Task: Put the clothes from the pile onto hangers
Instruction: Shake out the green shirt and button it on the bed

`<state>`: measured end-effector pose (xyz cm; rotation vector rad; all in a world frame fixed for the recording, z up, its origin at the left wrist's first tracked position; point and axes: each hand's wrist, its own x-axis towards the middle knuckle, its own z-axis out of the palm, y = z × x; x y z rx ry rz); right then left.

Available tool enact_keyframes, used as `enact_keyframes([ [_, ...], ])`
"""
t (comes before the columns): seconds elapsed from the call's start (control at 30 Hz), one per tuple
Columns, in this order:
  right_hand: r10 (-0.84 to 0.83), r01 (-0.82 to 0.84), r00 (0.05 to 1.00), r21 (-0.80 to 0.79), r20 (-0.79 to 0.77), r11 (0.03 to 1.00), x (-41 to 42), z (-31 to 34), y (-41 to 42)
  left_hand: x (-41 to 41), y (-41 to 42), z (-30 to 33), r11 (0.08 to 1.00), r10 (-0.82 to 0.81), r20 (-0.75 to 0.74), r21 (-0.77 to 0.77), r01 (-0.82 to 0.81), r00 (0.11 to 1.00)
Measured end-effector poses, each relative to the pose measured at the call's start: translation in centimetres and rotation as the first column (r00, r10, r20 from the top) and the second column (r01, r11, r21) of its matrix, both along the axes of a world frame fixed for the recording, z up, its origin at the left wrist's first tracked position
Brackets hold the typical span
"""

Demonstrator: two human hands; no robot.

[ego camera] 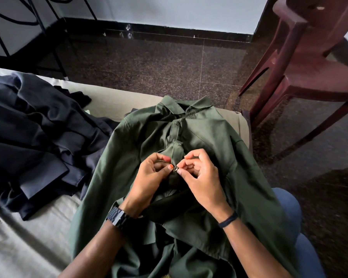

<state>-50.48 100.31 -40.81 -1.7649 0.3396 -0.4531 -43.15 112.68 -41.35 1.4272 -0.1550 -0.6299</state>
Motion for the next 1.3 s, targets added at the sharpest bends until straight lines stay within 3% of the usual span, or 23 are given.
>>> enact_keyframes([
  [0.1,0.023,-0.024,1.000,-0.087,-0.020,0.996,0.0,0.0,-0.2,0.6,0.1,0.3,0.983,-0.091,0.176,0.174,0.060,0.980],
  [0.23,0.067,-0.055,0.998,-0.391,0.017,0.919,-0.1,0.0,-0.2,0.7,-0.1,1.0,0.922,-0.196,0.407,0.386,0.026,0.892],
  [0.33,0.129,-0.086,0.991,-0.550,0.039,0.831,-0.2,0.2,-0.1,0.3,-0.2,1.6,0.910,-0.250,0.505,0.415,0.022,0.826],
  [0.47,0.192,-0.151,0.981,-0.627,-0.003,0.764,-0.2,0.8,-0.4,0.2,0.0,1.4,0.916,-0.244,0.502,0.400,0.028,0.830],
  [0.7,0.245,-0.241,0.966,-0.653,-0.087,0.718,0.0,1.7,-1.3,0.2,-0.3,1.4,0.952,-0.171,0.520,0.306,0.004,0.837],
  [0.87,0.156,-0.159,0.987,-0.449,-0.044,0.879,0.2,2.3,-2.0,1.1,-0.7,1.6,0.957,-0.213,0.561,0.285,0.054,0.800],
  [1.03,0.103,-0.114,0.993,-0.261,-0.058,0.958,0.9,2.1,-2.8,2.1,-1.6,1.6,0.963,-0.204,0.565,0.261,0.061,0.799],
  [1.1,0.040,-0.050,0.998,-0.204,-0.053,0.978,1.2,1.7,-2.8,2.5,-2.3,1.2,0.972,-0.153,0.541,0.233,0.028,0.827],
  [1.23,-0.156,0.146,0.988,-0.256,-0.020,0.956,1.3,1.4,-1.8,4.3,-4.2,0.3,0.968,-0.139,0.516,0.249,0.007,0.845],
  [1.3,-0.123,0.112,0.991,-0.198,-0.043,0.974,1.0,1.3,-0.8,5.6,-5.0,-0.1,0.968,-0.158,0.500,0.248,0.034,0.851],
])
